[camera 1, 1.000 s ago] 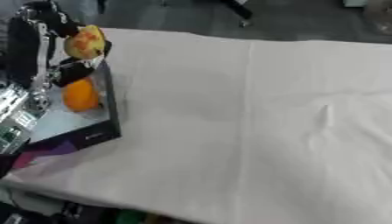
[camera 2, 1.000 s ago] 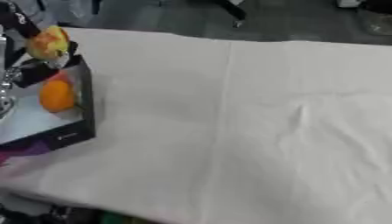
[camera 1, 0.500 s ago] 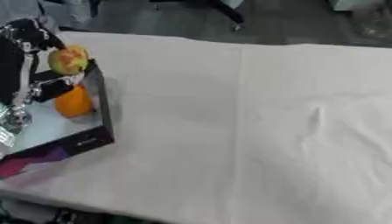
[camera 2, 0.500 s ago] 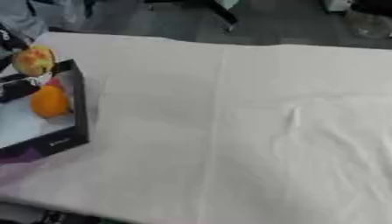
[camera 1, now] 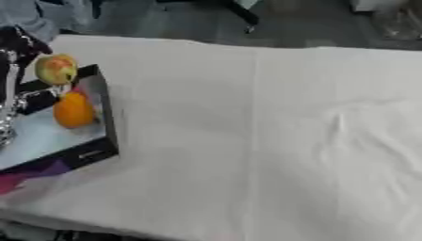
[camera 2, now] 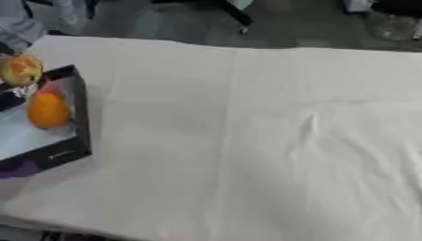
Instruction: Pick up the objects with one hand, pass them to the other hand, and then place them into the box on the other side of the table.
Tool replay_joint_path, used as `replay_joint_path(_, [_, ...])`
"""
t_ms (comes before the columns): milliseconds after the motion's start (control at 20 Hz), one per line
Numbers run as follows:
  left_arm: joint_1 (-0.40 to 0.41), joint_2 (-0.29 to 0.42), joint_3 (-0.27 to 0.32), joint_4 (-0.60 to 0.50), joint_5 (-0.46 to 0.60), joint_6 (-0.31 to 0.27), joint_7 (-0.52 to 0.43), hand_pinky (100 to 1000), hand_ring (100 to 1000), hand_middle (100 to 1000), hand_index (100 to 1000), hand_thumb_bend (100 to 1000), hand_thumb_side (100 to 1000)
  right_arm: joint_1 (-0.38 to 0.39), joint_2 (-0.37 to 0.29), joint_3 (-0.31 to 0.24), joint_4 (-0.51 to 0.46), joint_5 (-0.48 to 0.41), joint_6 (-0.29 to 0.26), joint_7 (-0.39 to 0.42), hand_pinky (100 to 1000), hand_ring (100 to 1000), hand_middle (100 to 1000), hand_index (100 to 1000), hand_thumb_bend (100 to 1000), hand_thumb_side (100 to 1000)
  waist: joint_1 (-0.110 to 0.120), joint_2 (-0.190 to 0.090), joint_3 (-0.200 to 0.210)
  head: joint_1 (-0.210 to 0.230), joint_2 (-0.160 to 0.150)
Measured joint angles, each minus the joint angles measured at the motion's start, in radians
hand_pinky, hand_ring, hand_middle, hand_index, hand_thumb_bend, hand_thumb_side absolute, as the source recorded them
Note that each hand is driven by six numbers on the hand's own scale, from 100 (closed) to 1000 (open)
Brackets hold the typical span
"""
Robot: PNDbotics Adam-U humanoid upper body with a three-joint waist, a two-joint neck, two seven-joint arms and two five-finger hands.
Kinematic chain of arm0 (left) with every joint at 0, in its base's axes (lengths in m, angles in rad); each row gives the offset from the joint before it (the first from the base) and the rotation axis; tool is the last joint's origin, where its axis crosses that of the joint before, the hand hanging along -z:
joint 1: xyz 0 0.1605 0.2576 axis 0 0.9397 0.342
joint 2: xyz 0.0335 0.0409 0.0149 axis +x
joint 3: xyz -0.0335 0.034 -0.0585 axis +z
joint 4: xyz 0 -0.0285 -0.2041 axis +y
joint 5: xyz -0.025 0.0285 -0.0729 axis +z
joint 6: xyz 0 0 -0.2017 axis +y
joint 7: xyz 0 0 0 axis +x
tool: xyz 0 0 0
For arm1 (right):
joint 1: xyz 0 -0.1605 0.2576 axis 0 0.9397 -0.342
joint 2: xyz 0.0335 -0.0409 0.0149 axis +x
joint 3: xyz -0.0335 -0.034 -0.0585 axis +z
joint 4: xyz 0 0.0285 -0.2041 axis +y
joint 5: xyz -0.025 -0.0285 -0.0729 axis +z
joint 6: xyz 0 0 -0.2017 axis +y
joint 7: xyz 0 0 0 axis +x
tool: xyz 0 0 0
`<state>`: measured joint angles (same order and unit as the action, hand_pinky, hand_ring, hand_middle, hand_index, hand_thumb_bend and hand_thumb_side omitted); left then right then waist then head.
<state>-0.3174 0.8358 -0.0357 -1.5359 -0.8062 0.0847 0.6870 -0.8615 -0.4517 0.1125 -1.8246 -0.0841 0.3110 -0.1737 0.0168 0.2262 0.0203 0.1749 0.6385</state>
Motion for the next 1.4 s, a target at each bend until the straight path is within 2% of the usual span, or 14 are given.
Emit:
replay_joint_path(150, [0.005, 0.000, 0.008, 0.014, -0.020, 0.055, -0.056, 698, 594, 579, 715, 766, 100, 0.000, -0.003, 0.000, 0.000, 0.000, 0.000, 0.000, 747, 720, 765, 779, 674, 100, 0.000, 0.000, 0.000, 0.007, 0.000])
replay_joint_path(200, [0.008, 0.001, 0.008, 0.019, -0.032, 0.072, -0.084, 728, 636, 619, 748, 822, 146, 0.000, -0.003, 0.000, 0.000, 0.000, 0.000, 0.000, 747, 720, 765, 779, 675, 100, 0.000, 0.000, 0.000, 0.008, 0.000])
replay_joint_path(300, [0.010, 0.008, 0.009, 0.026, -0.064, 0.103, -0.153, 781, 703, 674, 804, 972, 430, 0.000, -0.003, 0.000, 0.000, 0.000, 0.001, -0.001, 747, 720, 765, 779, 675, 100, 0.000, 0.000, 0.000, 0.010, 0.000])
replay_joint_path(400, [0.010, 0.009, 0.012, 0.031, -0.111, 0.130, -0.230, 801, 731, 690, 823, 1000, 555, 0.000, -0.003, 0.000, 0.000, 0.000, 0.001, -0.001, 748, 720, 765, 779, 675, 100, 0.000, 0.000, 0.000, 0.013, 0.000])
replay_joint_path(650, [0.010, 0.009, 0.022, 0.034, -0.222, 0.181, -0.389, 818, 759, 709, 838, 1000, 613, 0.000, -0.003, 0.000, 0.000, 0.000, 0.002, -0.002, 749, 721, 766, 780, 674, 100, 0.000, 0.000, -0.001, 0.022, 0.000])
replay_joint_path(800, [0.008, 0.009, 0.028, 0.025, -0.251, 0.201, -0.435, 800, 743, 709, 766, 1000, 460, 0.000, -0.003, 0.000, 0.000, 0.000, 0.001, -0.002, 750, 721, 766, 780, 679, 100, 0.000, 0.000, -0.001, 0.025, 0.001])
replay_joint_path(850, [0.007, 0.009, 0.032, 0.019, -0.247, 0.209, -0.438, 791, 726, 715, 715, 805, 365, 0.000, -0.003, 0.000, 0.000, 0.000, 0.001, -0.002, 750, 721, 765, 780, 678, 100, 0.000, 0.000, -0.001, 0.025, 0.001])
replay_joint_path(900, [0.004, 0.007, 0.037, 0.010, -0.228, 0.218, -0.429, 785, 702, 722, 688, 387, 344, 0.001, -0.003, 0.000, 0.000, 0.000, 0.001, -0.003, 750, 722, 765, 780, 679, 100, 0.000, 0.000, -0.001, 0.025, 0.001])
replay_joint_path(950, [0.001, 0.004, 0.044, -0.002, -0.185, 0.226, -0.404, 785, 693, 740, 696, 205, 375, 0.002, -0.003, 0.000, 0.000, 0.000, 0.000, -0.003, 750, 723, 766, 781, 674, 100, 0.000, 0.000, -0.001, 0.024, 0.001])
replay_joint_path(1000, [-0.001, -0.003, 0.050, -0.017, -0.116, 0.228, -0.364, 770, 704, 777, 734, 100, 445, 0.006, -0.003, 0.000, 0.000, -0.001, -0.001, -0.004, 750, 724, 767, 782, 662, 100, 0.000, 0.000, -0.001, 0.023, 0.001])
replay_joint_path(1100, [-0.001, -0.023, 0.052, -0.049, 0.083, 0.196, -0.269, 751, 710, 812, 756, 100, 450, 0.013, -0.003, -0.001, 0.000, -0.008, -0.002, -0.005, 755, 729, 772, 786, 628, 100, 0.000, 0.000, -0.001, 0.015, 0.002])
replay_joint_path(1250, [-0.001, -0.060, 0.046, -0.077, 0.467, 0.099, -0.158, 740, 717, 847, 779, 100, 656, 0.032, -0.004, -0.006, 0.000, -0.028, -0.006, -0.007, 755, 735, 776, 790, 539, 100, 0.000, -0.001, -0.003, -0.007, 0.011])
replay_joint_path(1300, [-0.001, -0.074, 0.040, -0.085, 0.594, 0.067, -0.135, 740, 717, 847, 779, 100, 656, 0.040, -0.005, -0.008, 0.000, -0.034, -0.009, -0.007, 755, 735, 776, 790, 539, 100, 0.000, -0.001, -0.006, -0.018, 0.014])
replay_joint_path(1400, [-0.007, -0.099, 0.027, -0.102, 0.811, 0.012, -0.107, 744, 737, 866, 786, 100, 756, 0.059, -0.012, -0.014, 0.000, -0.045, -0.017, -0.008, 753, 739, 782, 793, 555, 100, 0.000, -0.002, -0.008, -0.043, 0.021])
